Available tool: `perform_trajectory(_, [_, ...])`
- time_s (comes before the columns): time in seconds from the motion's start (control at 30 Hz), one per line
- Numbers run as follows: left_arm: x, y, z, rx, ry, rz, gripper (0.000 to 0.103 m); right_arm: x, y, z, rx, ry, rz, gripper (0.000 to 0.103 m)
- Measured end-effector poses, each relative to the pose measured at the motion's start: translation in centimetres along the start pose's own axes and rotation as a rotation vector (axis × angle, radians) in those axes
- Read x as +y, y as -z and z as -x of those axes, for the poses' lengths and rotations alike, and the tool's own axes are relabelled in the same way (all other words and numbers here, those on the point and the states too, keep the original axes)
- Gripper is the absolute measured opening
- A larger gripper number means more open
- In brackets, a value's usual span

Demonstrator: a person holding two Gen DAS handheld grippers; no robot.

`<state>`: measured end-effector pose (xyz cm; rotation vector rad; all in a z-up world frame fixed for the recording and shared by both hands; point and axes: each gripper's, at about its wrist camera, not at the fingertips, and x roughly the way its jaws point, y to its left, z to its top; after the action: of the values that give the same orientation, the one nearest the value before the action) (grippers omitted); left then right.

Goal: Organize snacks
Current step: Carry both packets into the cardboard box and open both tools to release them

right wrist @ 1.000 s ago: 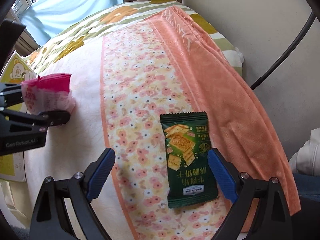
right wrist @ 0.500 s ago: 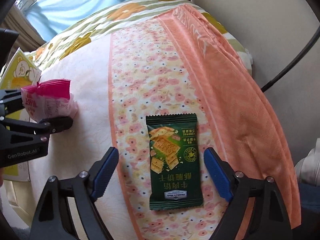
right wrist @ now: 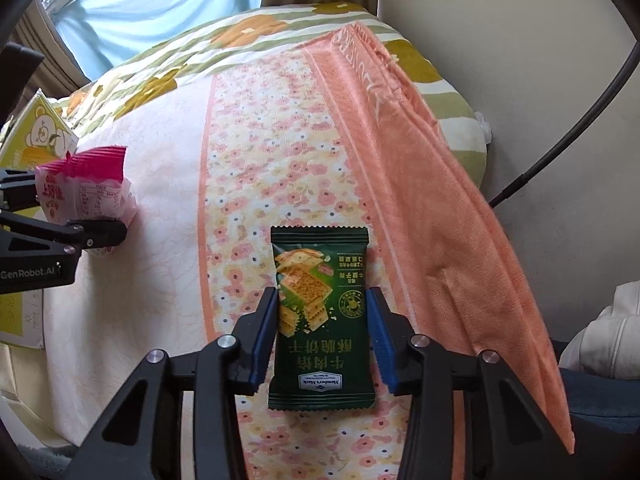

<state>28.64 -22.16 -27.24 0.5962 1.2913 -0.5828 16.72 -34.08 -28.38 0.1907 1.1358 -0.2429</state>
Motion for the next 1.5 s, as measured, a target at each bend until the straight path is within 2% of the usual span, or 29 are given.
perform_trajectory(0.2, [0.0,-0.5,3.2,-0.063,-0.011,0.035,0.047,-0.3,-1.1,3.4,-0.056,-0.010,0.030,0.040])
perform_trajectory(0.43, [2.1,0.1,10.8,-0.211,-0.039,0.138,0.047,0.6,-3.4,8.4,-0.134,-0.051,0.116,0.040])
perform_trajectory(0.63, [5.8,3.5,16.8,-0.301,-0.065,0.304,0.047,4.3,-6.3,12.6,-0.196,-0.124,0.263,0.040])
perform_trajectory(0.8, [9.2,7.7,20.1,-0.349,-0.139,0.426,0.047,9.6,-7.5,15.2,-0.249,-0.226,0.380,0.040])
perform_trajectory(0.97, [13.0,12.2,21.6,-0.359,-0.184,0.539,0.047,16.0,-7.4,16.7,-0.264,-0.344,0.467,0.040])
perform_trajectory(1.1, [15.9,15.5,21.6,-0.343,-0.192,0.596,0.047,20.8,-6.8,17.4,-0.268,-0.390,0.524,0.040])
perform_trajectory(1.23, [17.9,18.2,20.3,-0.302,-0.158,0.622,0.047,24.2,-6.1,17.3,-0.249,-0.416,0.526,0.040])
perform_trajectory(1.37, [18.8,19.8,18.3,-0.251,-0.080,0.602,0.047,26.4,-5.0,16.9,-0.228,-0.410,0.510,0.040])
perform_trajectory(1.43, [19.2,20.1,17.3,-0.242,-0.047,0.592,0.053,26.9,-4.5,16.5,-0.217,-0.395,0.488,0.040])
perform_trajectory(1.47, [19.4,20.3,17.1,-0.241,-0.037,0.588,0.071,27.1,-4.4,16.4,-0.212,-0.388,0.475,0.040])
perform_trajectory(1.5, [19.6,20.5,16.7,-0.236,-0.028,0.585,0.097,27.2,-4.2,16.2,-0.206,-0.381,0.464,0.040])
